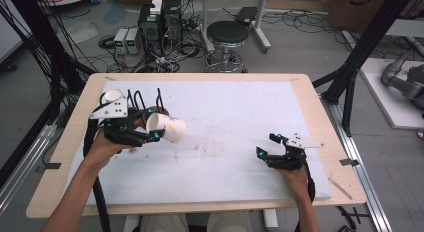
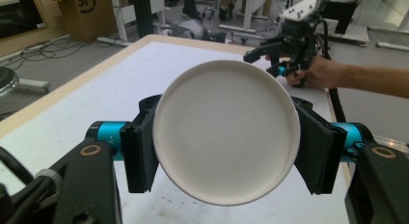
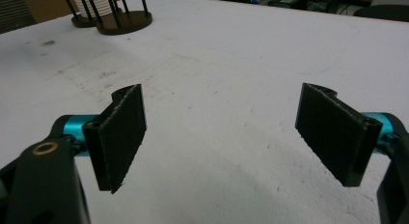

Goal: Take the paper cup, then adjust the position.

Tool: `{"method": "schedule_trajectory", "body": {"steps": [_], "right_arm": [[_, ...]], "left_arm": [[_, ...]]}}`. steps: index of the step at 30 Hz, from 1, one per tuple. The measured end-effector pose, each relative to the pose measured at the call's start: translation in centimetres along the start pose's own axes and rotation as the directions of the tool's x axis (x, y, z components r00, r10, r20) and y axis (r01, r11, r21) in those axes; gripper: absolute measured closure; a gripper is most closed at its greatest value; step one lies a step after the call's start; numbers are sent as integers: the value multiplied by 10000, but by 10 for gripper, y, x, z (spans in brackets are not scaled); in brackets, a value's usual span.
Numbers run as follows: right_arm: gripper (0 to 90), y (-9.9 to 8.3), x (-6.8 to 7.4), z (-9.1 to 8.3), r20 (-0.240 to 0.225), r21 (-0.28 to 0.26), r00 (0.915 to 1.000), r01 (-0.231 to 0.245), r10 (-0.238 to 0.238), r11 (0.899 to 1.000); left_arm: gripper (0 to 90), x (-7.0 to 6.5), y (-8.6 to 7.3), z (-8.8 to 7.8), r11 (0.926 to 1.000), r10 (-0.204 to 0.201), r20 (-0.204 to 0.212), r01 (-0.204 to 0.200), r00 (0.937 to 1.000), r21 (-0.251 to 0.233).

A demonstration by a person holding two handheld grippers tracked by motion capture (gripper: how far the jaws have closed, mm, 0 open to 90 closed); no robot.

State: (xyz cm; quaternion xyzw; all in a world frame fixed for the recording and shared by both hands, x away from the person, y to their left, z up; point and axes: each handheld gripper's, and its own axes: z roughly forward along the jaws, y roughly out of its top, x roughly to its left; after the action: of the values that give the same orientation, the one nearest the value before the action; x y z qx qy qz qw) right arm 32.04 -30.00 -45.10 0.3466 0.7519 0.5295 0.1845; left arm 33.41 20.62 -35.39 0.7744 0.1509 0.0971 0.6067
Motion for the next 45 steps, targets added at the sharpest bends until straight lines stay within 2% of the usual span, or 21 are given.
{"method": "schedule_trajectory", "body": {"steps": [4, 11, 13, 20, 25, 34, 36, 39, 43, 45], "right_arm": [[187, 0, 0, 0, 6, -7, 10000, 33, -33, 10000], [187, 0, 1, 0, 30, 7, 10000, 68, -68, 10000], [187, 0, 1, 0, -3, 16, 10000, 41, -41, 10000], [187, 0, 2, 0, -3, 42, 9998, 176, -176, 9998], [187, 0, 1, 1, -6, 58, 9998, 183, -183, 9998], [187, 1, 1, 1, -18, 103, 9999, 157, -156, 9998], [187, 2, 1, 2, -27, 227, 10000, 23, -22, 9997], [188, 5, -2, 4, -323, 406, 9995, 67, -54, 9992], [190, 11, -1, 3, -633, 306, 9979, 147, -128, 9994], [190, 19, 1, 3, -964, 262, 9951, 227, -201, 9994]], "left_arm": [[348, -4, -9, 6, 9994, 15, 156, -10, 9999, -359], [347, -6, -20, 14, 9970, 203, 81, -197, 9998, -752], [347, -5, -21, 16, 9979, 209, 134, -200, 9997, -611], [347, -3, -24, 19, 9984, 114, 269, -98, 9996, -560], [347, -3, -23, 16, 9974, 43, 218, -27, 9998, -717], [346, -4, -23, 16, 9982, 59, 150, -50, 9999, -600], [346, -3, -23, 16, 9981, 45, 170, -35, 9998, -608], [345, -3, -24, 15, 9984, 53, 137, -45, 9999, -566], [346, -3, -23, 15, 9977, 12, 193, 1, 9998, -674], [345, -4, -23, 15, 9975, 13, 234, 4, 9997, -708]]}}
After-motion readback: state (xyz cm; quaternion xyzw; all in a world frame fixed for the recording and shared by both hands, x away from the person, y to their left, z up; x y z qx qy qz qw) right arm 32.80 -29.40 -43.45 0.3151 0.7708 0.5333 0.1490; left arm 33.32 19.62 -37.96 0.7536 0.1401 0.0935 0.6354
